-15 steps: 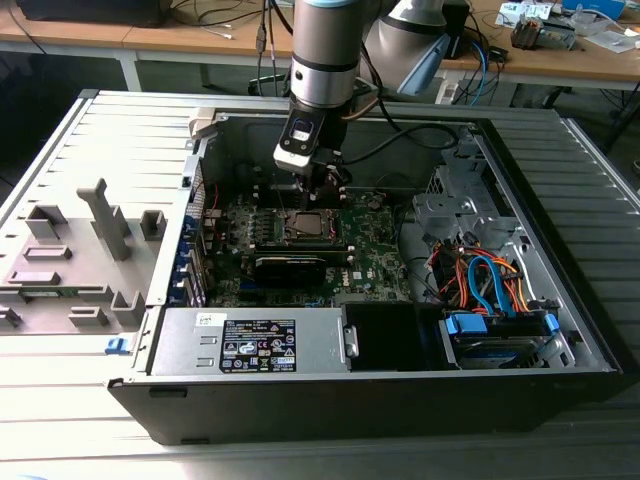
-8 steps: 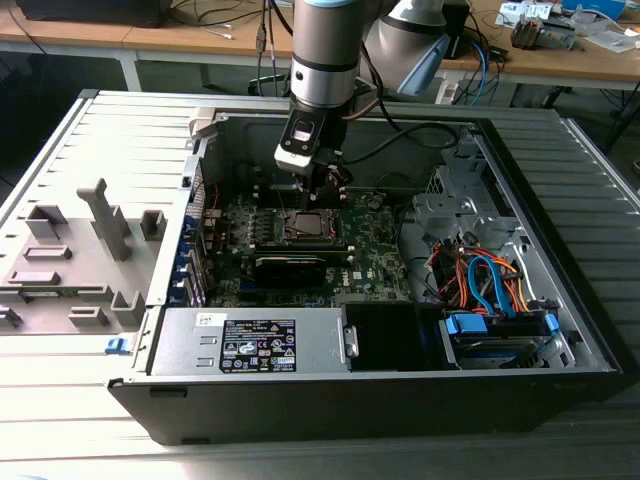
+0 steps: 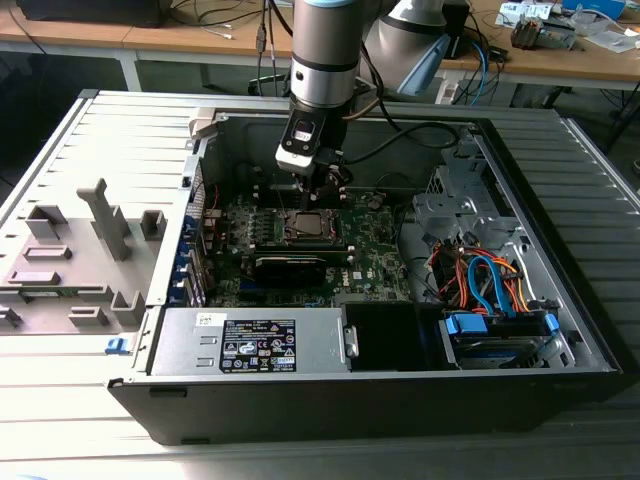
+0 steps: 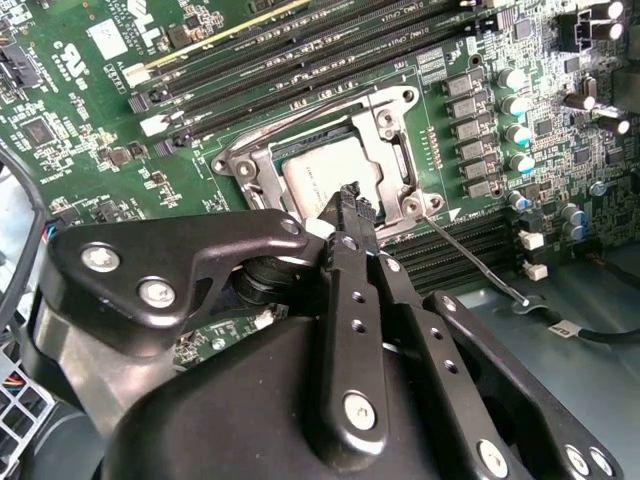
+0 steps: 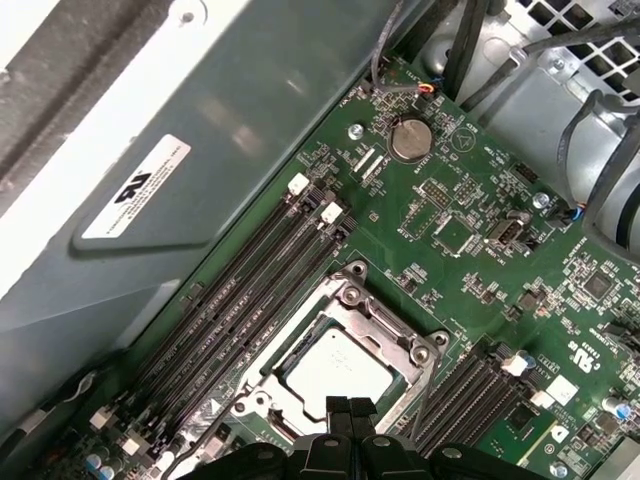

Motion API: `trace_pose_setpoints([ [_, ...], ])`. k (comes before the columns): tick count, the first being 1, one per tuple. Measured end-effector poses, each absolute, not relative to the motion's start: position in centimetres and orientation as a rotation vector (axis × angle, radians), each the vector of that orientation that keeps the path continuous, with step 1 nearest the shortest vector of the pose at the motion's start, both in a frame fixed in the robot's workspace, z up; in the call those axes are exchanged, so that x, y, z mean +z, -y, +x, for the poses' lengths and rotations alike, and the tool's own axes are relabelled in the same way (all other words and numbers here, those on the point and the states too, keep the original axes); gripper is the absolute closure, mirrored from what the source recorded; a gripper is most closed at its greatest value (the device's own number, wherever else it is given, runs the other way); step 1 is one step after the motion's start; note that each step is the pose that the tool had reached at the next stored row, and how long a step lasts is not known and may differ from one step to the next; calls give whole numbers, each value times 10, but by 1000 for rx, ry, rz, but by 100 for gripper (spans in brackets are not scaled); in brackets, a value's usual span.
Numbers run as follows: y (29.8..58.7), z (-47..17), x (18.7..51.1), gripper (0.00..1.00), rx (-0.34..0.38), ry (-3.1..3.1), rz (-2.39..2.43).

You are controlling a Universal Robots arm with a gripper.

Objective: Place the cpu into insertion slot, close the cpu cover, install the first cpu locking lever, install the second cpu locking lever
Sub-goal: 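Install the first cpu locking lever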

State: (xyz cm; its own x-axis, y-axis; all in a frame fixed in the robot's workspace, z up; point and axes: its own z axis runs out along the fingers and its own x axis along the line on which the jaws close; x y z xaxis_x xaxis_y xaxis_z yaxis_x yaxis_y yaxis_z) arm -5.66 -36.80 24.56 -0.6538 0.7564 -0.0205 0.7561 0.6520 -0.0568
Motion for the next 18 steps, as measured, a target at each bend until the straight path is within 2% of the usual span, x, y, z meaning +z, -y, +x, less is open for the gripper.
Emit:
trace_pose_setpoints([
  [18,368,-57,246,89,94,2875,-1252],
])
